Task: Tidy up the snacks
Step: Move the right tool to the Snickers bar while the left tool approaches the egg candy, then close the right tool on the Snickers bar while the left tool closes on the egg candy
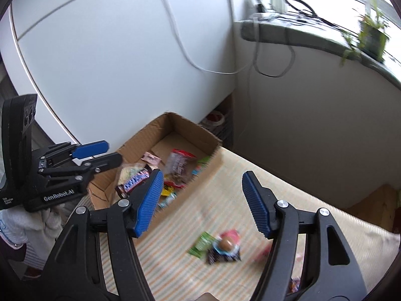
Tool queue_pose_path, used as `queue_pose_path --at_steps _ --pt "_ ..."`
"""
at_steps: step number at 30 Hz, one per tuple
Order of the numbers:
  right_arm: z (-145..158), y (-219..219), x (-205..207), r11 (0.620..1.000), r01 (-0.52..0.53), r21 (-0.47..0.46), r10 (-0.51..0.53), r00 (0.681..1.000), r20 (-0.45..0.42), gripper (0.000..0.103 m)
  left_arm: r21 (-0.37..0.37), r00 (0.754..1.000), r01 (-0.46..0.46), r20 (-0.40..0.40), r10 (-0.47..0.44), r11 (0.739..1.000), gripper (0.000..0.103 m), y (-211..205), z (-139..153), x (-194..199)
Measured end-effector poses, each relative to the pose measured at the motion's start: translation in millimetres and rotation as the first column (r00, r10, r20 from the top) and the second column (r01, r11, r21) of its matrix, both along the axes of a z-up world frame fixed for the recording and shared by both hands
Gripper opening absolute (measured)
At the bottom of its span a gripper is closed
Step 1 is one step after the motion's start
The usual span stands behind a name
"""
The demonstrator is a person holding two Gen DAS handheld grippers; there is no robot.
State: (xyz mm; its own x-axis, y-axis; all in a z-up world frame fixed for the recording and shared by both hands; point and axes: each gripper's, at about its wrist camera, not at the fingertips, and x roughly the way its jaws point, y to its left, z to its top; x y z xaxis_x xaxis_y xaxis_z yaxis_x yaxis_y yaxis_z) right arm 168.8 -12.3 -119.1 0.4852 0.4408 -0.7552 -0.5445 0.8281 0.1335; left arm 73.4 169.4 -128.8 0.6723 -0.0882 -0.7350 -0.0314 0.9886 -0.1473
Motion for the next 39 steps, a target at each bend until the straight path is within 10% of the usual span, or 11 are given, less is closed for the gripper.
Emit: queue_pose_path --at_steps 25,39 --pt "-58 -211 -86 0.919 0.378 -0.114 -0.389 0.916 -0.094 0.068 -0.074 0.962 0.252 -0.089 -0.259 0.965 0.045 -128 -39 -11" --pt "-114 -221 -56 0.828 0.560 -0.022 -0.531 0.771 -0.353 0.068 -0.112 0.963 0.200 -0.159 -0.216 0.973 0.045 -145 -76 8"
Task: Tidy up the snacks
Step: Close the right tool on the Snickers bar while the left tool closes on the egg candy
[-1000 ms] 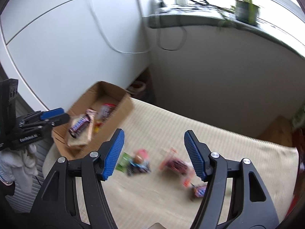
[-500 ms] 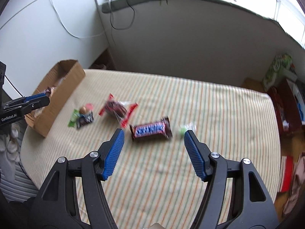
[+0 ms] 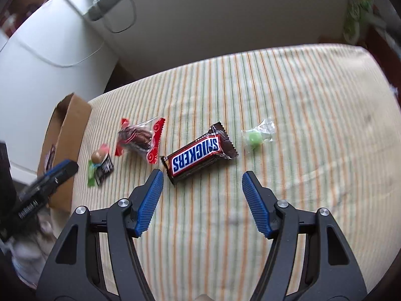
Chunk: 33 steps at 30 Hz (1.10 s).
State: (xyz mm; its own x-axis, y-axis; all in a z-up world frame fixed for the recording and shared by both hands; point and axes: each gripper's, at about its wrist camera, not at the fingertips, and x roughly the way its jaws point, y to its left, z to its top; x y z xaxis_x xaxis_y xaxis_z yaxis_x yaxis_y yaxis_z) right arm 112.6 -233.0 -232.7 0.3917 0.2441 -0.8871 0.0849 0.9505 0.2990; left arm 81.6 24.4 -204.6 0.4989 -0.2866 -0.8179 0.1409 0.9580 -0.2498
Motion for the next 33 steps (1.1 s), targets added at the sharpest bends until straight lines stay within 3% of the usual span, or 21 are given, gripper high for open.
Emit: queue_pose_path --at_steps 5,14,18,23,25,33 --pt "-14 -1 13 0.997 0.071 0.001 -0.071 0.997 -0.042 0.068 -0.015 0.999 -0.021 -0.025 0.020 1.000 0.045 -6 -16 12" --pt "-24 11 31 0.994 0.103 -0.046 -0.105 0.993 -0.058 0.068 0.050 0.999 -0.054 0.002 0.054 0.997 0.044 -9 -32 18" --pt "-26 21 39 0.991 0.091 -0.101 -0.097 0.994 -0.056 0.068 0.066 0.998 -0.060 0.011 0.059 0.996 0.032 -5 -37 17" --pt "-29 37 43 0.982 0.051 -0.180 -0.061 0.997 -0.049 0.068 0.071 0.999 -0.049 0.024 0.048 0.996 0.028 -4 -42 13" --pt "-30 38 43 0.980 0.044 -0.192 -0.053 0.998 -0.046 0.065 0.066 0.998 -0.048 0.031 0.046 0.997 0.027 -6 -42 13" --pt "-30 35 46 0.973 -0.006 -0.233 -0.004 0.999 -0.043 0.030 0.044 0.998 -0.050 0.026 0.049 0.998 0.025 -3 -43 18"
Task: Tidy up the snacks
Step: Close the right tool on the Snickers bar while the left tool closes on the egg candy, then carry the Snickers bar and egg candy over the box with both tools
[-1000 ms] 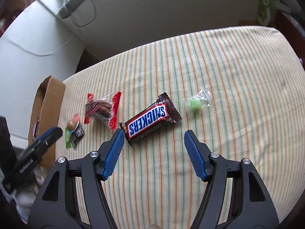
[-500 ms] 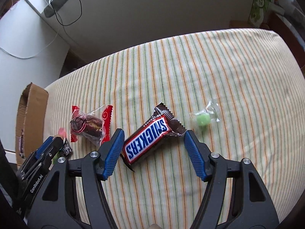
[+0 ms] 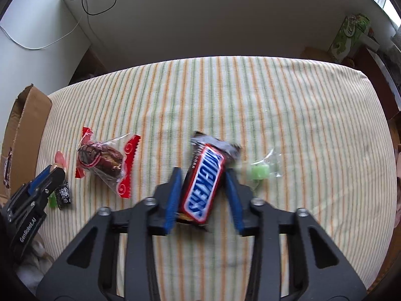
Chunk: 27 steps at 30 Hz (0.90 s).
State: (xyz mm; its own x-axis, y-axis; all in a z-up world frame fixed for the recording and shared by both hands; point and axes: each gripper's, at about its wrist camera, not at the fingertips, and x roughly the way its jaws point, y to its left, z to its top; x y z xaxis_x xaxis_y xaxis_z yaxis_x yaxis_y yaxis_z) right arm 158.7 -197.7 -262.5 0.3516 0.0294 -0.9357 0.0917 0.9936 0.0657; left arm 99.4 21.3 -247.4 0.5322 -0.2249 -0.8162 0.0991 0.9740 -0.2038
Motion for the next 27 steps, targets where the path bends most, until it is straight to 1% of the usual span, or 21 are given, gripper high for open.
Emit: queue_pose_path --at_steps 3,11,18,22,27 --pt "2 -12 -4 0.999 -0.012 0.044 0.012 1.000 0.004 0.030 -0.007 1.000 -0.003 0.000 0.003 1.000 0.025 4 1 0" --pt "4 -24 -13 0.998 -0.002 0.067 0.000 1.000 0.022 0.030 -0.033 1.000 -0.008 0.006 0.009 0.999 0.025 9 6 -4" --pt "11 -26 -17 0.998 -0.002 0.061 0.000 0.999 0.041 0.030 -0.054 1.000 -0.016 0.019 0.017 0.998 0.025 13 16 -8" --pt "23 -25 -22 0.998 -0.001 0.066 -0.003 0.998 0.061 0.030 -0.068 0.999 -0.017 0.039 0.019 0.998 0.025 13 29 -11" --pt "44 -21 -26 0.998 -0.027 0.061 0.022 0.995 0.095 0.030 -0.073 0.998 -0.007 0.061 0.012 0.997 0.025 14 47 -16"
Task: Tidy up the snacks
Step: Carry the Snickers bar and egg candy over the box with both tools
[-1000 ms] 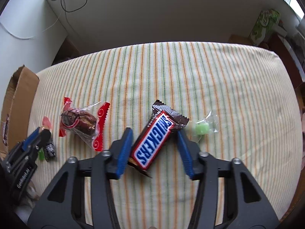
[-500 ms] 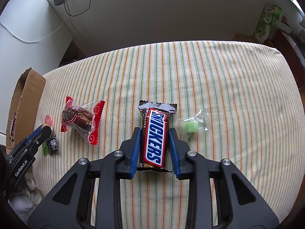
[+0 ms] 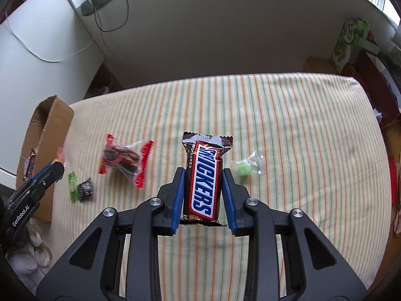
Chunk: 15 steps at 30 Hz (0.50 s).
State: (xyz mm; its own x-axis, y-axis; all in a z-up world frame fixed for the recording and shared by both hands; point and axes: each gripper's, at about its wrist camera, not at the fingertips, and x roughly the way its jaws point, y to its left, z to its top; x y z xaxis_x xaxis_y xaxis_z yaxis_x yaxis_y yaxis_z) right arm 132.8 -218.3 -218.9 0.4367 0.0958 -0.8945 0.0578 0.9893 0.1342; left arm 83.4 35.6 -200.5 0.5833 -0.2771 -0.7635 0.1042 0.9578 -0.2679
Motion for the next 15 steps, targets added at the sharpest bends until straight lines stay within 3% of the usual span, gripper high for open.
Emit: queue_pose_path --at_steps 15 --pt "47 89 15 0.984 -0.175 0.036 0.171 0.981 0.091 0.030 0.013 0.993 -0.100 0.071 0.099 0.995 0.025 54 38 -13"
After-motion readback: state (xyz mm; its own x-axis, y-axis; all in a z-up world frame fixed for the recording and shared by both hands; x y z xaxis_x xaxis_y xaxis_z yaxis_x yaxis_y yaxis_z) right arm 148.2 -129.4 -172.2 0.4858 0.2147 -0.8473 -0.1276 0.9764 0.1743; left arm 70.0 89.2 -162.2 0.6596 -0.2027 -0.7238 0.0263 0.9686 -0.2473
